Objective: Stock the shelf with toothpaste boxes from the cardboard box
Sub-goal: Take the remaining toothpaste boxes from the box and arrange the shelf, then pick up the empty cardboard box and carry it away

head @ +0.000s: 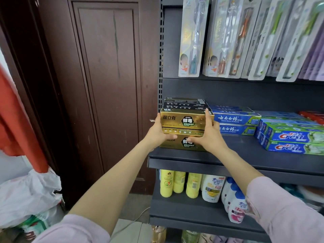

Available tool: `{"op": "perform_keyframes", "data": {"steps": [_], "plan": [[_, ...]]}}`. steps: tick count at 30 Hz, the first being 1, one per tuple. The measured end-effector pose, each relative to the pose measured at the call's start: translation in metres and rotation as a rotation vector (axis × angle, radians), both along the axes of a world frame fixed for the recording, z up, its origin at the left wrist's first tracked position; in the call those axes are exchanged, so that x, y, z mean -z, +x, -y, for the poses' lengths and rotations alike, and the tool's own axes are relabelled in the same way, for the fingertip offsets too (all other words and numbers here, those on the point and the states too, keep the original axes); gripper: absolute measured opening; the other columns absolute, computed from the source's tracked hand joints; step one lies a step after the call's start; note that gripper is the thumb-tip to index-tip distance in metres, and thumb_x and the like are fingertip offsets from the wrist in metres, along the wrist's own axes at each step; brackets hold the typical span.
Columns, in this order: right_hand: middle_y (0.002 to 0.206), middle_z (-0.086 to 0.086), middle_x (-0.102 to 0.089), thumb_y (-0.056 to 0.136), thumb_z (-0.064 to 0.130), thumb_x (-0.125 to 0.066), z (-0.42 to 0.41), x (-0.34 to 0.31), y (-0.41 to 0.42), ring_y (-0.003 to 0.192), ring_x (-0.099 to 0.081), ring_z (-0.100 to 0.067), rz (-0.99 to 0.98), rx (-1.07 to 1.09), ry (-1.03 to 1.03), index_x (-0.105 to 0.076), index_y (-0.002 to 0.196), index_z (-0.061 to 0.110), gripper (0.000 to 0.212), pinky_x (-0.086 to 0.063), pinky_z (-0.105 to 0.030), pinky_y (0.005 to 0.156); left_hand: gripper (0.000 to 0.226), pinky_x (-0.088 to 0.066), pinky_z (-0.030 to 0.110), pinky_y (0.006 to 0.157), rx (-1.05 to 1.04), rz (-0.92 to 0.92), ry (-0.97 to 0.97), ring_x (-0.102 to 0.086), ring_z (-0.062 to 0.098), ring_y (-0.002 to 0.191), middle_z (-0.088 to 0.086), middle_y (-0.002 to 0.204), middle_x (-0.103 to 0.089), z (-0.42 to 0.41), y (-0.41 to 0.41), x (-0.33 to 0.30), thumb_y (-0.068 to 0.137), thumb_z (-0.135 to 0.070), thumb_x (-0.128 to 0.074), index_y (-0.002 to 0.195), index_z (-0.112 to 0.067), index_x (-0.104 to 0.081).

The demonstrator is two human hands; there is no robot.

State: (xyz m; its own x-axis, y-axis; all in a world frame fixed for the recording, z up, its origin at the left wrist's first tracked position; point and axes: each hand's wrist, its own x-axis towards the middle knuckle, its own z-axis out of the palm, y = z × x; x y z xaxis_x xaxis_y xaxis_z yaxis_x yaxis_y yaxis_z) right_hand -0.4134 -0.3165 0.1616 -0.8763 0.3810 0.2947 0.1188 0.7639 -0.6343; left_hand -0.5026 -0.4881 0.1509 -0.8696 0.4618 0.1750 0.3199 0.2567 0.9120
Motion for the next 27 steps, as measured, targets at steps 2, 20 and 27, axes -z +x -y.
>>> {"op": "perform_keyframes", "data": {"steps": [2,20,27], "plan": [[0.146,-0.015,-0.019,0.068,0.035,-0.082,0.0,0.001,0.0,0.135,-0.034,-0.032,-0.007,0.004,-0.006,0.012,0.148,0.033,0.124,-0.033,-0.046,0.109,0.097,-0.04,0.041,0.108,-0.015,-0.001,0.02,-0.052,0.014,0.117,-0.007,0.126,-0.056,-0.001,0.002,0.0,0.071,-0.008,-0.08,0.146,-0.024,-0.021],[0.149,-0.013,-0.011,0.066,0.038,-0.082,0.002,-0.001,0.0,0.138,-0.029,-0.032,0.006,0.014,0.035,0.015,0.148,0.029,0.127,-0.031,-0.047,0.11,0.067,-0.041,0.028,0.096,-0.145,-0.028,-0.061,-0.053,0.019,0.12,-0.001,0.125,-0.057,-0.006,0.011,0.001,0.077,-0.026,-0.076,0.133,-0.014,-0.041],[0.152,-0.008,-0.007,0.077,0.033,-0.075,-0.008,-0.006,0.032,0.142,-0.02,-0.027,-0.111,0.007,0.063,-0.016,0.149,0.024,0.093,-0.031,-0.041,0.112,0.051,-0.044,0.033,0.086,-0.591,-0.611,-0.097,-0.048,0.02,0.108,0.005,0.12,-0.047,-0.026,0.062,-0.007,0.079,-0.029,-0.071,0.121,-0.014,-0.046]]}}
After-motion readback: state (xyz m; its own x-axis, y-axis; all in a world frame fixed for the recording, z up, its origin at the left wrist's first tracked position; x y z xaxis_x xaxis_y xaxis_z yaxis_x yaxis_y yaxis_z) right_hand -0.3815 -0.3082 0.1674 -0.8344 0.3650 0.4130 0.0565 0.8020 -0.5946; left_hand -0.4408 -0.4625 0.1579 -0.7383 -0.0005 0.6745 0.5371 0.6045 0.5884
